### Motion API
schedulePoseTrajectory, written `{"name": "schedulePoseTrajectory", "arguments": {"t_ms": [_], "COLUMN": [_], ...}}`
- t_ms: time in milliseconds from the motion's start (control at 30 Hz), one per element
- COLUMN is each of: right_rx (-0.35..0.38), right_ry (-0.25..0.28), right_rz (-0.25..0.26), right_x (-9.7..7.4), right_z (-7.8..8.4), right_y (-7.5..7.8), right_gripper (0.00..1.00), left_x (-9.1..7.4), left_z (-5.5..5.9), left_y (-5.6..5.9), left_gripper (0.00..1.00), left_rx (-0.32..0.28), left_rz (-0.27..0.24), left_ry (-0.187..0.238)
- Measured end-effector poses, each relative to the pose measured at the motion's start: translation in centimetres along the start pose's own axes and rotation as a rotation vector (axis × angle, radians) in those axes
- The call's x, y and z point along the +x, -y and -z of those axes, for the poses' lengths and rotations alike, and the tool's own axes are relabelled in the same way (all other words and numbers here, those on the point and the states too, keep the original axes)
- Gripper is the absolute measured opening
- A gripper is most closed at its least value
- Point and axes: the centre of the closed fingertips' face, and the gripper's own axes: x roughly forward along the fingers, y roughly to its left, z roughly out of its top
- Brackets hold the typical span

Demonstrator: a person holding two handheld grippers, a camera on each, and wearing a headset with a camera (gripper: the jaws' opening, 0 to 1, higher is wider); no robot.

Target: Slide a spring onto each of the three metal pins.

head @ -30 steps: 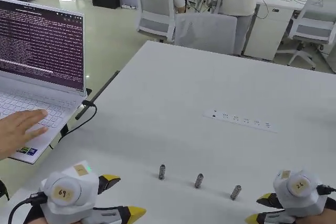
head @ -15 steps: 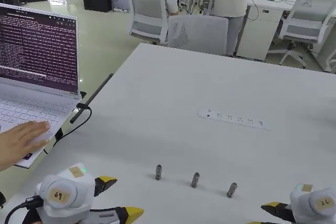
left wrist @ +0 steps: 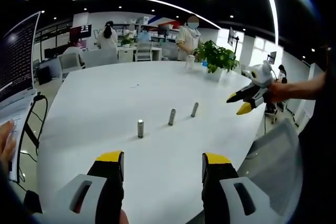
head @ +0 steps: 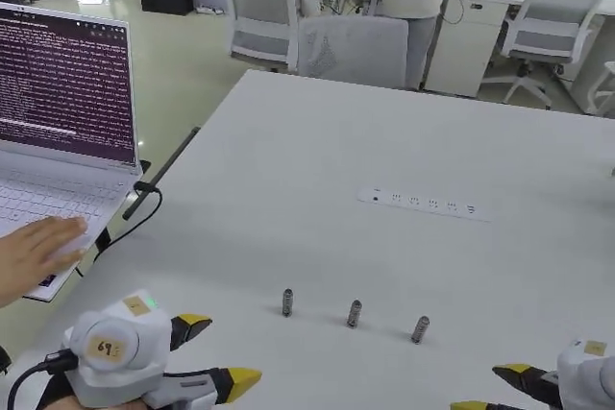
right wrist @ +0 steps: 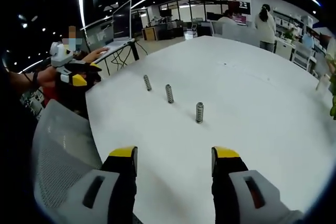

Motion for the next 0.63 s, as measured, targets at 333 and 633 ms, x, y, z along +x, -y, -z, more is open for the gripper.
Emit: {"name": "schedulePoseTrajectory", "arguments": {"t_ms": [333,633], "right_rx": [0.031,0.094], "right_ry": [0.018,0.084], "right_rz": [0.010,0.002], "right_x": [-1.2,-1.7], "right_z": [1.1,1.0], "right_y": [-1.0,-2.1], "right_gripper": [0.63,0.69], "left_x": [-0.1,-0.2], "left_z": [0.0,0.0], "left_y": [-0.3,-0.6], "left_gripper": [0.56,0.57], "left_rx": [-0.013,-0.026], "left_rz": [-0.015,-0.023], "left_ry": [0.006,0.010]}}
